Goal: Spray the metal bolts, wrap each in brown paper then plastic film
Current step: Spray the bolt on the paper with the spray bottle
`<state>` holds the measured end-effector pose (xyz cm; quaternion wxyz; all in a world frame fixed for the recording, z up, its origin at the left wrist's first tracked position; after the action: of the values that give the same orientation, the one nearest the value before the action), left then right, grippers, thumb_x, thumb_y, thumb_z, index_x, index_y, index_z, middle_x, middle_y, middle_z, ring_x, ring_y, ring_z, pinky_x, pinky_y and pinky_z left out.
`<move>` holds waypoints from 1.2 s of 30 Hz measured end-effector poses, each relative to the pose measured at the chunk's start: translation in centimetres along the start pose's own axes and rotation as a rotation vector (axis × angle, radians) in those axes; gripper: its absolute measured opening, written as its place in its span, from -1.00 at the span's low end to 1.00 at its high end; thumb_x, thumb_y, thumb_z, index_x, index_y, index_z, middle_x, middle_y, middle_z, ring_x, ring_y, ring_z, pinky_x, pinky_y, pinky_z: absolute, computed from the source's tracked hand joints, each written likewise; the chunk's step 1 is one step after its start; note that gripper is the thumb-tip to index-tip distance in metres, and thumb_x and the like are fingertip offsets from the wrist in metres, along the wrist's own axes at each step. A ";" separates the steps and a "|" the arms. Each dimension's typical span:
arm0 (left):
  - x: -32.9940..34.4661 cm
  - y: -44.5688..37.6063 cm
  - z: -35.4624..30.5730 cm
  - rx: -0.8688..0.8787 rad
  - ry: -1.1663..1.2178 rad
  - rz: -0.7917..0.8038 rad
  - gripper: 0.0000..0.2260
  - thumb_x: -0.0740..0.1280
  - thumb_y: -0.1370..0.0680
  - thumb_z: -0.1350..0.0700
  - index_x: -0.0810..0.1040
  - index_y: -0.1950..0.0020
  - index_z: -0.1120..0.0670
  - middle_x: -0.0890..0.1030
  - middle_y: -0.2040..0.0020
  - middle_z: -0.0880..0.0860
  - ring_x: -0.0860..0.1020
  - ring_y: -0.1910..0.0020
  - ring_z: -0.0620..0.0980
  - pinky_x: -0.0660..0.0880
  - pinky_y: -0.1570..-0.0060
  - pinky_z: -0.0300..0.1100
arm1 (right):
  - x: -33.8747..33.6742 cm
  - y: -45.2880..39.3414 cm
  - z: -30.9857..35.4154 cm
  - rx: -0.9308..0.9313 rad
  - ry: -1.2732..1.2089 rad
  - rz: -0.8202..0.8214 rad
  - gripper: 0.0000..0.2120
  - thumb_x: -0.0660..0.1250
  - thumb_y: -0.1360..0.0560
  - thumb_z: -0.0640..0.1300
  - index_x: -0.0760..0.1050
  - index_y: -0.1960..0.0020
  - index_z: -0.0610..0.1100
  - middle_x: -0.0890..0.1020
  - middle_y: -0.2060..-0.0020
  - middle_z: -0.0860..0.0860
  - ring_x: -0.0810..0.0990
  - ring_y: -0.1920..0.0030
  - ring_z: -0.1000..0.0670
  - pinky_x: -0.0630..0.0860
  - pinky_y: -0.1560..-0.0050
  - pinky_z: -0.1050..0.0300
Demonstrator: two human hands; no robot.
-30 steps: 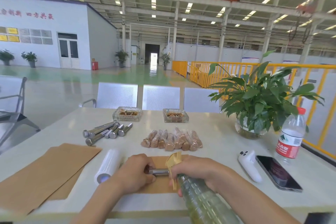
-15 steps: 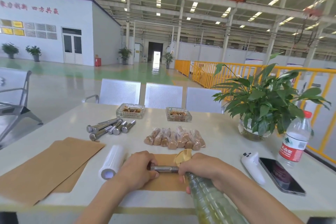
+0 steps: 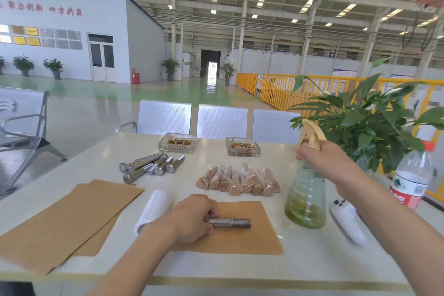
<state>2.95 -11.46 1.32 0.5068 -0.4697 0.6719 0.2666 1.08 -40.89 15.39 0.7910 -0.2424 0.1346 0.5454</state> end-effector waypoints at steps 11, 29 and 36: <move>-0.4 -5.1 1.7 -0.159 -0.134 0.102 -0.62 0.28 -0.61 -0.04 0.50 -0.41 0.00 0.49 -0.39 0.06 0.45 -0.37 0.09 0.43 -0.36 -0.01 | -1.1 -4.1 -8.6 0.134 0.277 -0.222 -0.53 0.26 -0.58 0.25 0.46 -0.31 -0.05 0.62 0.04 -0.14 0.59 0.05 -0.25 0.53 -0.03 -0.10; -1.7 -6.6 -0.1 -0.027 -0.077 0.111 -0.92 0.47 -0.47 0.12 0.60 0.12 -0.02 0.59 0.10 -0.06 0.54 0.07 -0.02 0.47 0.13 -0.21 | 5.9 5.0 2.2 -0.390 0.327 -0.129 -0.78 0.29 -0.57 -0.13 0.55 -0.15 0.13 0.63 0.06 0.19 0.55 -0.05 0.05 0.47 -0.08 0.03; -4.3 -1.5 -4.1 0.191 -0.131 0.005 -0.83 0.39 -0.42 0.13 0.49 0.11 -0.12 0.55 0.16 -0.17 0.53 0.14 -0.13 0.51 0.13 -0.14 | 14.3 3.0 1.3 -0.379 0.397 0.405 -0.68 0.23 -0.56 -0.19 0.68 -0.04 0.15 0.70 0.11 0.19 0.60 -0.05 0.08 0.50 -0.27 -0.06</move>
<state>2.71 -13.97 6.92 0.5916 -0.3989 0.6608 0.2328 3.50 -27.91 8.91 0.5659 -0.4549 0.2274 0.6489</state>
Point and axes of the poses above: each hand's wrist, its own y-axis away from the middle knuckle, its own x-axis out of the palm, z = x × y, the point moved 10 cm from there along -y, towards the middle knuckle
